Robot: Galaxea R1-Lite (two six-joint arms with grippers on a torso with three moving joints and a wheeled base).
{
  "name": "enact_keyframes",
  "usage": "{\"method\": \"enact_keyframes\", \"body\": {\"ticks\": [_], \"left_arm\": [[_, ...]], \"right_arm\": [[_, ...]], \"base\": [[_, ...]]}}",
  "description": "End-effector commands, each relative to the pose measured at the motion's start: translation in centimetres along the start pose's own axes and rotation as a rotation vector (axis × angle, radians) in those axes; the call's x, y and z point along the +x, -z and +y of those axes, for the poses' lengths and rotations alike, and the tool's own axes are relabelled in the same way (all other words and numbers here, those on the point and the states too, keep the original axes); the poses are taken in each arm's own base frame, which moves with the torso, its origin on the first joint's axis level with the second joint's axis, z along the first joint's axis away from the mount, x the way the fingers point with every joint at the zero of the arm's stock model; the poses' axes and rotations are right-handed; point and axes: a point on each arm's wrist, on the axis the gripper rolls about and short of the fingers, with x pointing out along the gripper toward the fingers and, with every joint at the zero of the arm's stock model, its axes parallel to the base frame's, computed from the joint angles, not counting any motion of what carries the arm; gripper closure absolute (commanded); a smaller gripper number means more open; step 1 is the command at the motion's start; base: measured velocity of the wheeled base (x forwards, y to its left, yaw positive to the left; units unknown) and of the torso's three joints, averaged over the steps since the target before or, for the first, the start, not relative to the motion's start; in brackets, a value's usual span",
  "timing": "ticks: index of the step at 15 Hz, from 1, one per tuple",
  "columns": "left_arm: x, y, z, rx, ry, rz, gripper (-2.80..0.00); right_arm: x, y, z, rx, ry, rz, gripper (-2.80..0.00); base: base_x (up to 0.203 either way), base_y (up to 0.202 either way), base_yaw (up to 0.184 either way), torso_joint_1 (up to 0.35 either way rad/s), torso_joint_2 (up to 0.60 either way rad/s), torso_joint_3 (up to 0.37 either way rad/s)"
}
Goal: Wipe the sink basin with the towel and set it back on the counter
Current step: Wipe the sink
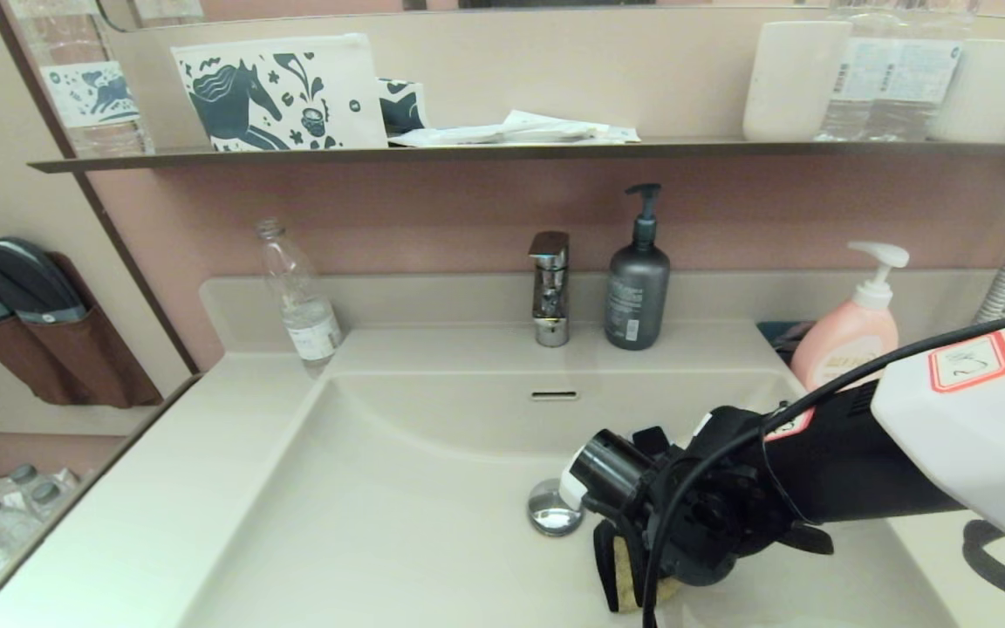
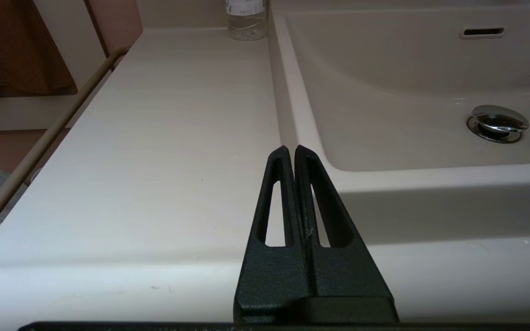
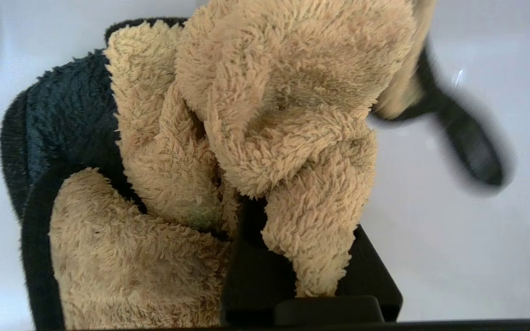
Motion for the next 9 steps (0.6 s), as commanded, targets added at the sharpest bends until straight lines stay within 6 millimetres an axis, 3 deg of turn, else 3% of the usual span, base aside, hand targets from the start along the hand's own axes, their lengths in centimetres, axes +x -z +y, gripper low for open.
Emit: {"method": "enact_keyframes", "body": {"ticks": [1,4,9], "left_arm": [[0.0,0.0,0.0,0.000,0.000,0.000,0.00],[0.0,0.0,0.0,0.000,0.000,0.000,0.00],[0.0,0.0,0.0,0.000,0.000,0.000,0.00]], "right_arm": [[-2.7,1.1,-0.1,-0.003,-0.064,-0.017,0.00],[-5.7,1.3,-1.6,0.012,-0.099,-0.046,0.00],[-10.1,1.1,-5.9,0.110,-0.148,-0.122,0.00]], "base": [[0.000,0.000,0.000,0.000,0.00,0.000],[0.000,0.000,0.000,0.000,0.00,0.000],[0.000,0.000,0.000,0.000,0.00,0.000]]}}
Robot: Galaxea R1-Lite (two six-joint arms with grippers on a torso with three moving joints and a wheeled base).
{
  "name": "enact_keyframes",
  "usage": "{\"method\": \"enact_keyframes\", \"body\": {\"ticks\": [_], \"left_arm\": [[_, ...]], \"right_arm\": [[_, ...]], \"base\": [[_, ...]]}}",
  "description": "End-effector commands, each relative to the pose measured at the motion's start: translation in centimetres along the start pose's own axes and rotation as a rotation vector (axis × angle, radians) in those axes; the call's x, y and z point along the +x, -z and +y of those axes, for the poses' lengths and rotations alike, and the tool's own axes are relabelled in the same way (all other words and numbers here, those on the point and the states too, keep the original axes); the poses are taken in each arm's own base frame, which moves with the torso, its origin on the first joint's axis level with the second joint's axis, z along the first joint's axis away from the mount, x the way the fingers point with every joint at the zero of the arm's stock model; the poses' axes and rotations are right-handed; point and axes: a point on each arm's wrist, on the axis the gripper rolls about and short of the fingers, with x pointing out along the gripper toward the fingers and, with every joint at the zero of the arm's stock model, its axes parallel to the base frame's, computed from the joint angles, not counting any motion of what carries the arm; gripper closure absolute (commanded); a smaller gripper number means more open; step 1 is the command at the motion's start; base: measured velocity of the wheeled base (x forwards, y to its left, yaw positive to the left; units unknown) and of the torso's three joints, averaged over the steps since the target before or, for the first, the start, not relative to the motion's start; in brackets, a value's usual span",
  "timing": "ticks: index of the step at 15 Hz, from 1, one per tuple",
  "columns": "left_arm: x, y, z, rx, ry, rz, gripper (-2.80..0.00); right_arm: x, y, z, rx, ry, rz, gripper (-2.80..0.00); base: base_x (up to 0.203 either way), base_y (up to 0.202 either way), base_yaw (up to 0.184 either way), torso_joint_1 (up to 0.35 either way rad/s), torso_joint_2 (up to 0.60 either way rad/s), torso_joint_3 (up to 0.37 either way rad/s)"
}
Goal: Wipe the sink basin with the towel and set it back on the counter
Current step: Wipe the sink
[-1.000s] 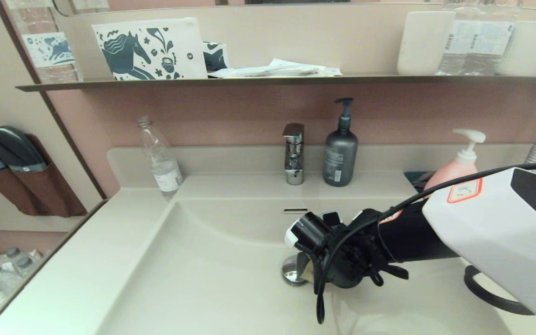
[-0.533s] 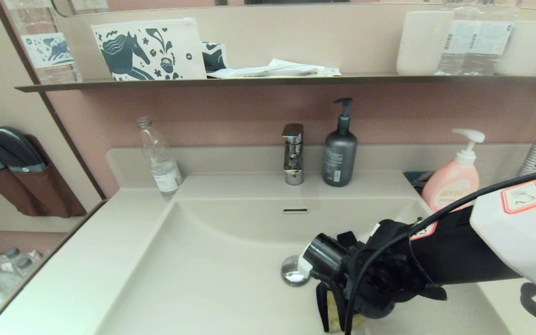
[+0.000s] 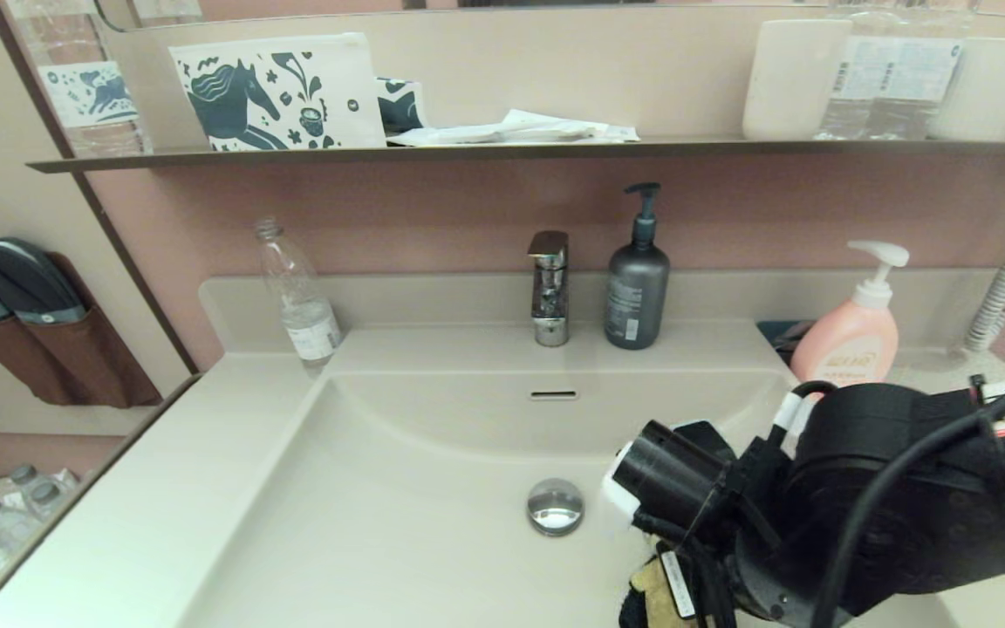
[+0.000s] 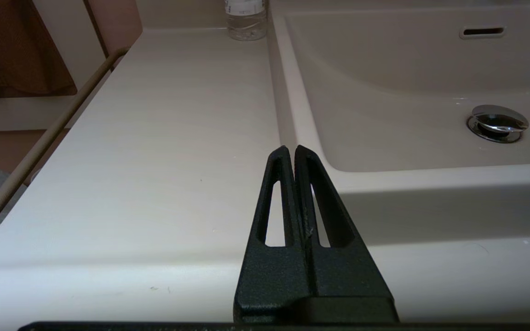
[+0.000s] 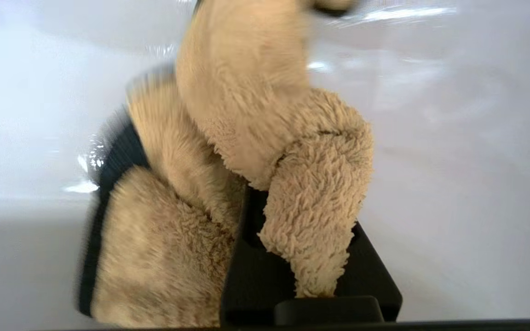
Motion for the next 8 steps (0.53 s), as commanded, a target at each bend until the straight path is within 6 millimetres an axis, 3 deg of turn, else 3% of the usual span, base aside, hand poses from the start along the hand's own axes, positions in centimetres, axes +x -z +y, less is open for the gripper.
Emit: {"method": "enact_keyframes", "body": {"ticks": [1,8], "left_arm": [[0.0,0.0,0.0,0.000,0.000,0.001,0.00],[0.0,0.0,0.0,0.000,0.000,0.001,0.00]], "right_arm": [[-3.0,-0.5,-2.6,0.074,-0.032,-0.068,0.00],[-5.0,-0.2,-7.3,0.167,0.006,-0.096,0.00]], "base": [[0.000,0.000,0.000,0.000,0.00,0.000],[0.000,0.000,0.000,0.000,0.00,0.000]]}}
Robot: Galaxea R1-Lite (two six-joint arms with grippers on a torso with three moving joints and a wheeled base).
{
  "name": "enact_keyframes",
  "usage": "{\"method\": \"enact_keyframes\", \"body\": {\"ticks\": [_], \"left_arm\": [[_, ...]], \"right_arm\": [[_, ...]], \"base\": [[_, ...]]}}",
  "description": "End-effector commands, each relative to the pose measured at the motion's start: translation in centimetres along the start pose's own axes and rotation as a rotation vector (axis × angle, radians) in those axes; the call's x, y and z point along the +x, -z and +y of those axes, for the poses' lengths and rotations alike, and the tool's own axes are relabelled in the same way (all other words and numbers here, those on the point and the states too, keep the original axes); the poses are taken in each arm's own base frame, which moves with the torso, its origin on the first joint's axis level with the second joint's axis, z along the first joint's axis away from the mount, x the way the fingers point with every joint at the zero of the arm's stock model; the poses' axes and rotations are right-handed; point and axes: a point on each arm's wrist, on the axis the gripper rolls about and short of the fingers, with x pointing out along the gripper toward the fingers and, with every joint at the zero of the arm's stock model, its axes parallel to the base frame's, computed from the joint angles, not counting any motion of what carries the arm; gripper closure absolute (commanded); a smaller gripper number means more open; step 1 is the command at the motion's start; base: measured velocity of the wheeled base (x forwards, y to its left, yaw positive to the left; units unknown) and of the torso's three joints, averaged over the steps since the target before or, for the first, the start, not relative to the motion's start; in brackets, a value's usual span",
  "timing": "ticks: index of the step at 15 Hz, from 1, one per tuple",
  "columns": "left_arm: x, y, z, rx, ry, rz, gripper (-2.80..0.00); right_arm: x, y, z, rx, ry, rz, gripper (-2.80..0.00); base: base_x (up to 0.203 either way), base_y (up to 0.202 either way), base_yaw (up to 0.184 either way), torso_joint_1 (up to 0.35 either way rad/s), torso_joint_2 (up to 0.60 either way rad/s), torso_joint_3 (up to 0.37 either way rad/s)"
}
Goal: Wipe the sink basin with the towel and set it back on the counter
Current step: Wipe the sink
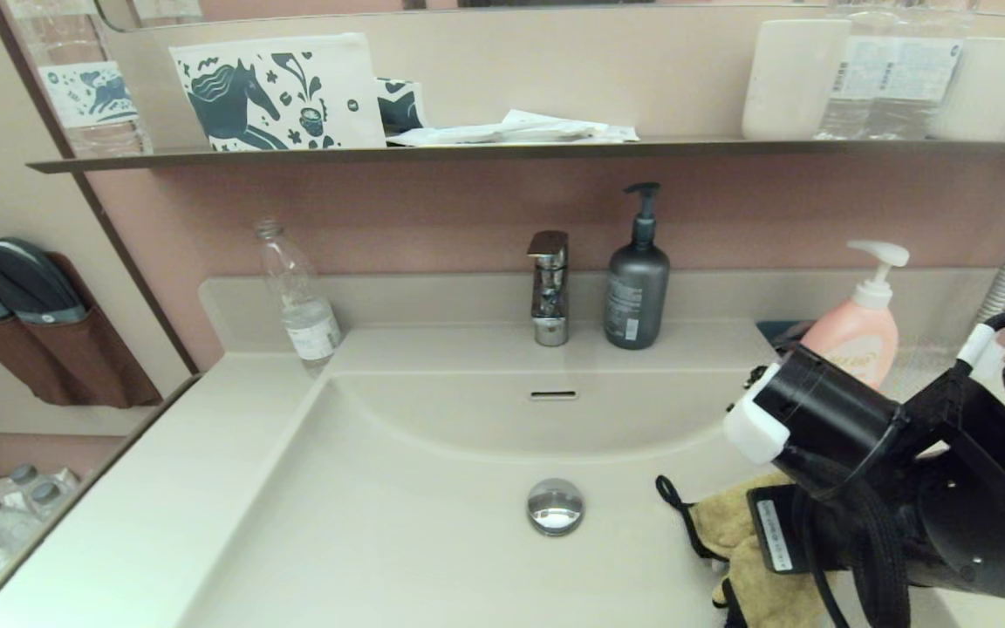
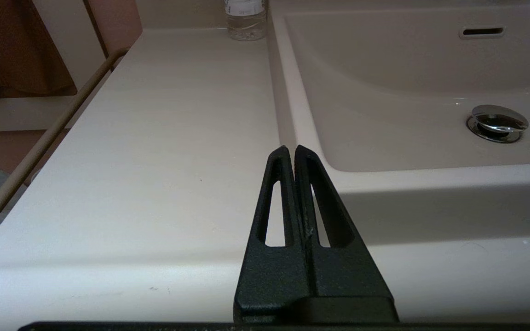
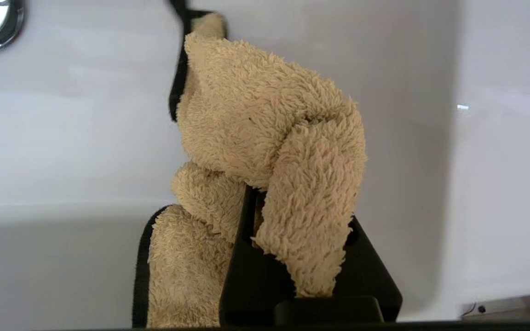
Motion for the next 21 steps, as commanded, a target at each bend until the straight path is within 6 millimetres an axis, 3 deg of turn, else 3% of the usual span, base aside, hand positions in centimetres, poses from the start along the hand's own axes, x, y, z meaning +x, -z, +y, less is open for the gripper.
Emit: {"method": "enact_keyframes", "body": {"ticks": [1,12,17,21], "left_arm": [[0.0,0.0,0.0,0.000,0.000,0.001,0.00],[0.0,0.0,0.0,0.000,0.000,0.001,0.00],[0.0,0.0,0.0,0.000,0.000,0.001,0.00],[0.0,0.0,0.0,0.000,0.000,0.001,0.00]], "right_arm": [[-0.8,0.1,-1.6,0.037,0.003,-0.019,0.00],[-0.7,-1.5,-4.6,0.130,0.105,-0.076,0.00],[-0.6,-2.0,-4.2,0.145,0.095,-0.096,0.00],[0.7,-3.1,-3.0,0.168,0.094,-0.131,0.00]], "base": [[0.000,0.000,0.000,0.000,0.00,0.000],[0.000,0.000,0.000,0.000,0.00,0.000],[0.000,0.000,0.000,0.000,0.00,0.000],[0.000,0.000,0.000,0.000,0.00,0.000]]}}
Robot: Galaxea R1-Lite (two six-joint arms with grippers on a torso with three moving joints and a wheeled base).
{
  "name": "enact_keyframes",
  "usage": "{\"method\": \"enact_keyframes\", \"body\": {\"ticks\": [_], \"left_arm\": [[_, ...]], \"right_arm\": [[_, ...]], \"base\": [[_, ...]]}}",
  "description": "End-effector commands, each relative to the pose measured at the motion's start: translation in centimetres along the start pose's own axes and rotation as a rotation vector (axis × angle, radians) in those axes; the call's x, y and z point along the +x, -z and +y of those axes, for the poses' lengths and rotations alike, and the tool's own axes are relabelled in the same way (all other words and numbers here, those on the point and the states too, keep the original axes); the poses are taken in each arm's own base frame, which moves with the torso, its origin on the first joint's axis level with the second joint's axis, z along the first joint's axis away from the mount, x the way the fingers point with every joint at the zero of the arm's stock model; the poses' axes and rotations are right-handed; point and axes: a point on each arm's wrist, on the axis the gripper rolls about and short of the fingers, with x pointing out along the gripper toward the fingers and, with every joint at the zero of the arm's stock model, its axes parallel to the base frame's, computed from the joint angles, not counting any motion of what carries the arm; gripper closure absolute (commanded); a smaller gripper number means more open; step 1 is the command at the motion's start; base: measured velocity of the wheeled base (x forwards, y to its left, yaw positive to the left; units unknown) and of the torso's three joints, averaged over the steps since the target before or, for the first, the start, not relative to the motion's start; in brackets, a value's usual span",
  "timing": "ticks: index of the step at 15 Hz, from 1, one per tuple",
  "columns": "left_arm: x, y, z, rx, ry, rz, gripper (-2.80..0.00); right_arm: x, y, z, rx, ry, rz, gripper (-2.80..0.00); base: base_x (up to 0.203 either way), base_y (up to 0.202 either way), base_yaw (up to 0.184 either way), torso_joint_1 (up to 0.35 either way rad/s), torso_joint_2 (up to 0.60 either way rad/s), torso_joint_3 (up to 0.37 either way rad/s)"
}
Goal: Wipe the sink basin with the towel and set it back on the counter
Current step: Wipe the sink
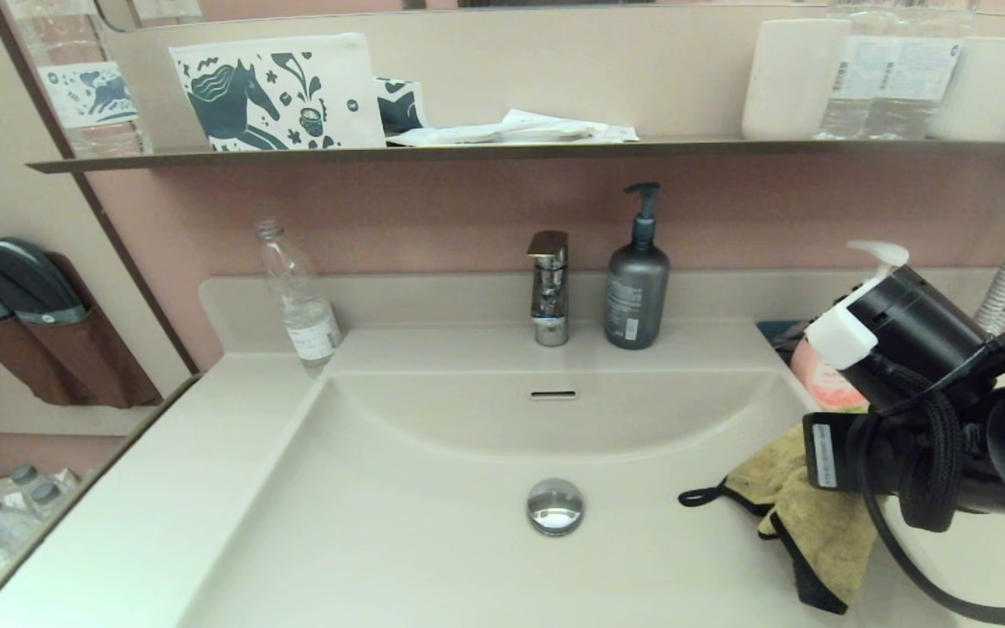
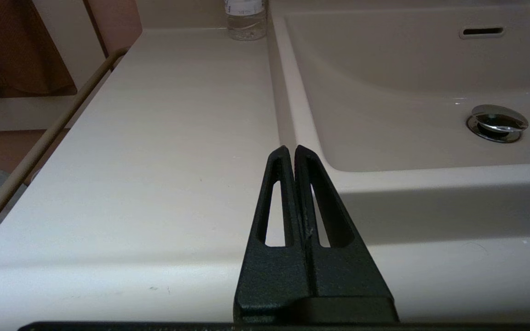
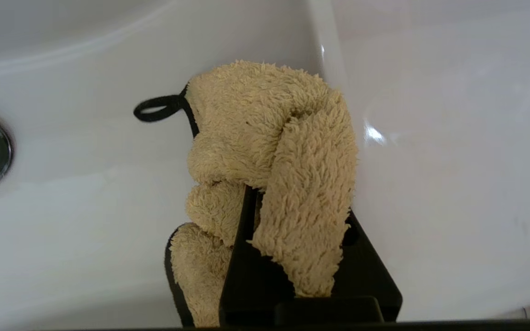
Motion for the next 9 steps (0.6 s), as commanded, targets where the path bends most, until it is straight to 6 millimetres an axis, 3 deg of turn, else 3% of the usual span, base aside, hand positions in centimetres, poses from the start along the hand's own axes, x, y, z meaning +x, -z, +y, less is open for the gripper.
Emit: {"method": "enact_keyframes", "body": {"ticks": [1,9], "left_arm": [[0.0,0.0,0.0,0.000,0.000,0.000,0.00],[0.0,0.0,0.0,0.000,0.000,0.000,0.00]], "right_arm": [[1.2,-0.3,0.8,0.008,0.015,-0.003,0.00],[5.1,-6.7,2.2,0.159,-0.019,-0.204,0.00]], "base": [[0.000,0.000,0.000,0.000,0.00,0.000],[0.000,0.000,0.000,0.000,0.00,0.000]]}}
